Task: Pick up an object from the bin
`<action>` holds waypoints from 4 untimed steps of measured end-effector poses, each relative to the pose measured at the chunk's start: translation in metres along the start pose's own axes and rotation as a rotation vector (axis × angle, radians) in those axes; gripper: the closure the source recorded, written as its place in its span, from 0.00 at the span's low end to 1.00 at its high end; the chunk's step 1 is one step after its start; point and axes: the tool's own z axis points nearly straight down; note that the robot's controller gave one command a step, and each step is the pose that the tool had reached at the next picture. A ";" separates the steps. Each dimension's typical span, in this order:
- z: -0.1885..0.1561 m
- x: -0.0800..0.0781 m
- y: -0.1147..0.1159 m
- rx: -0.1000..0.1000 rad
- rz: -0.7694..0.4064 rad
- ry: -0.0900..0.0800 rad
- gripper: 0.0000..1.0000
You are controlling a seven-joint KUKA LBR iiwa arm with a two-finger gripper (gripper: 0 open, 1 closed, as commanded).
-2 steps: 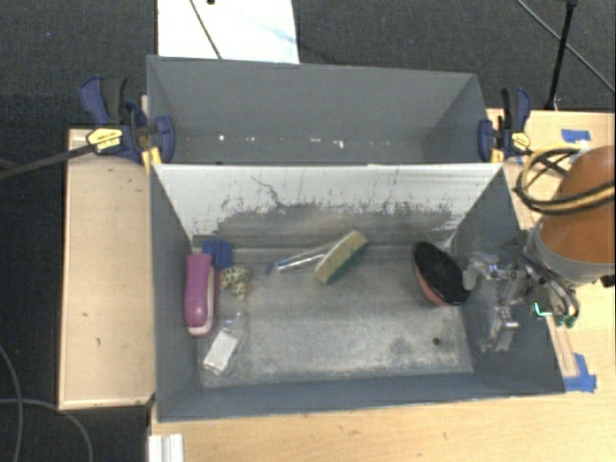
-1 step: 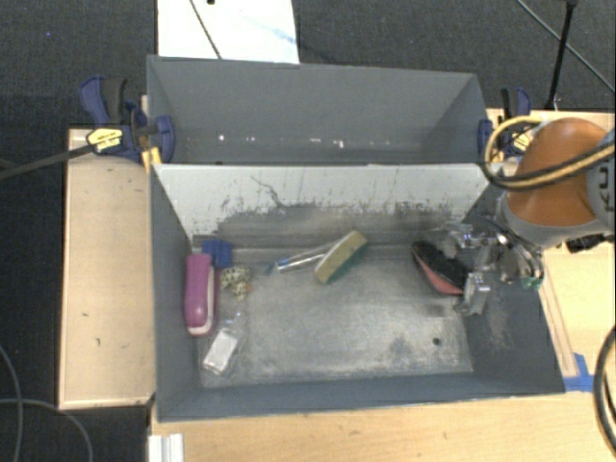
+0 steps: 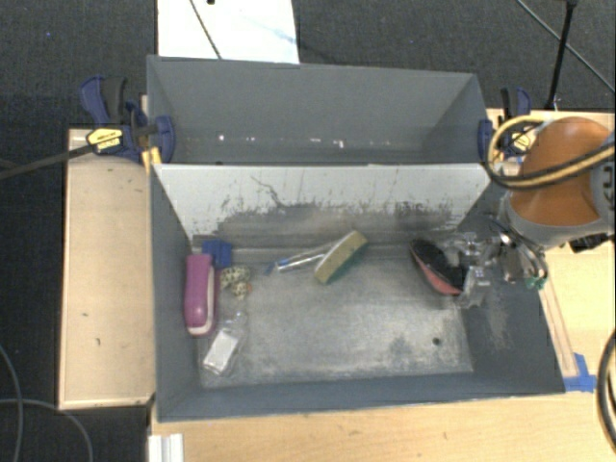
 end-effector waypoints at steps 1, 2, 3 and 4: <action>-0.119 0.034 -0.004 0.000 0.020 -0.005 1.00; -0.114 0.034 -0.003 -0.002 0.017 0.002 0.00; -0.021 -0.010 0.035 -0.006 0.146 0.007 0.00; 0.022 -0.019 -0.003 -0.003 0.458 0.005 0.00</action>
Offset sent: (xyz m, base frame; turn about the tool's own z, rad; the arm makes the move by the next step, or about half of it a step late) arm -0.0359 -0.0028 0.1132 0.0227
